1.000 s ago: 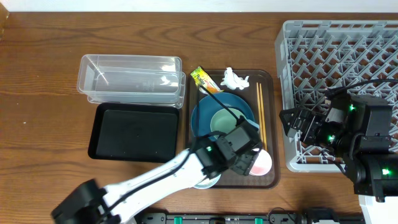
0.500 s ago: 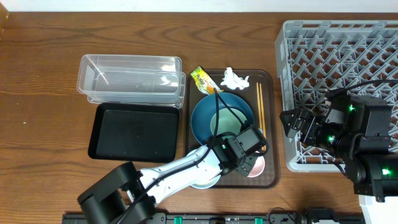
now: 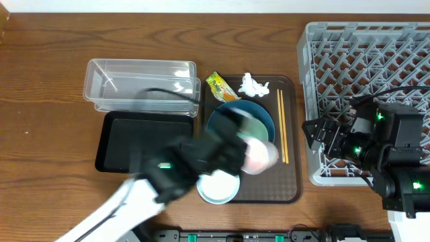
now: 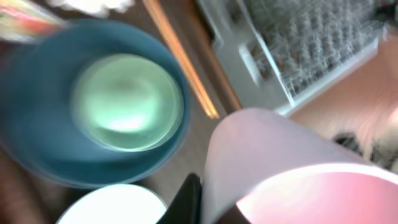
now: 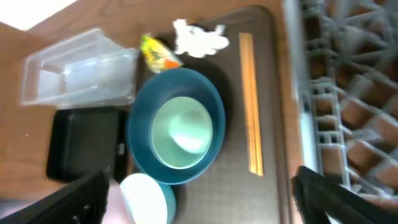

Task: Sort waste into correct bins and load items into the dishwasher rack
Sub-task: 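Lift the pink cup and pass it to the right gripper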

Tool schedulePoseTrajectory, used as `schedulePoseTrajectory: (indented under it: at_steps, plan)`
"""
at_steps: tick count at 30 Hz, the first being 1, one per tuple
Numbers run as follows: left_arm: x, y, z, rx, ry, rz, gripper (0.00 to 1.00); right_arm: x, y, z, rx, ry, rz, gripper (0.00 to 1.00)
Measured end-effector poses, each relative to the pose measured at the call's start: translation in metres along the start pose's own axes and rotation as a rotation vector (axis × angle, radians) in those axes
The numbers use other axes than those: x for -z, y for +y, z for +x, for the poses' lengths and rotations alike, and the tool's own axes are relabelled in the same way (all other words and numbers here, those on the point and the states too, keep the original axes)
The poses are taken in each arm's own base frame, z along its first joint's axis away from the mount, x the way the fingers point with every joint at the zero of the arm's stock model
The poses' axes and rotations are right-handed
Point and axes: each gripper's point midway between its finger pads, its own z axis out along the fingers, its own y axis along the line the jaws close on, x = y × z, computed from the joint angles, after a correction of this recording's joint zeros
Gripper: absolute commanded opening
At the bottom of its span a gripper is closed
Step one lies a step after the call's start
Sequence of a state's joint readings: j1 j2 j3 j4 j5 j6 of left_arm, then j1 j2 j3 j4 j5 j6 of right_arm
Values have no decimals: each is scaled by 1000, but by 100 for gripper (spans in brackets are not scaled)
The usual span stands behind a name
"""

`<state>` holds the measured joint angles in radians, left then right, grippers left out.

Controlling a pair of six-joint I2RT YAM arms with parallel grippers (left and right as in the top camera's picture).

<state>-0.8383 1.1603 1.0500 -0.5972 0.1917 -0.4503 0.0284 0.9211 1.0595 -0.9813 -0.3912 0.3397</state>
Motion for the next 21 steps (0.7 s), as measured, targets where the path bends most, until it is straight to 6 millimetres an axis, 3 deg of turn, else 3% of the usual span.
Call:
schedulePoseTrajectory:
  at_steps: [2,5,11,15,21]
  plan:
    - [22,13,-17,69,-56,39,6,1,18,-1,89,3,-98,88]
    - [48,17,-34,134,-99,164,6,8,53,1,249,1,-303,91]
    - [85,5,-51,166,-101,482,6,32,103,5,454,-36,-624,98]
    - [102,-7,-50,153,-67,640,6,47,132,12,583,-52,-809,97]
    - [109,-19,-45,146,-12,757,6,59,170,34,724,-25,-988,89]
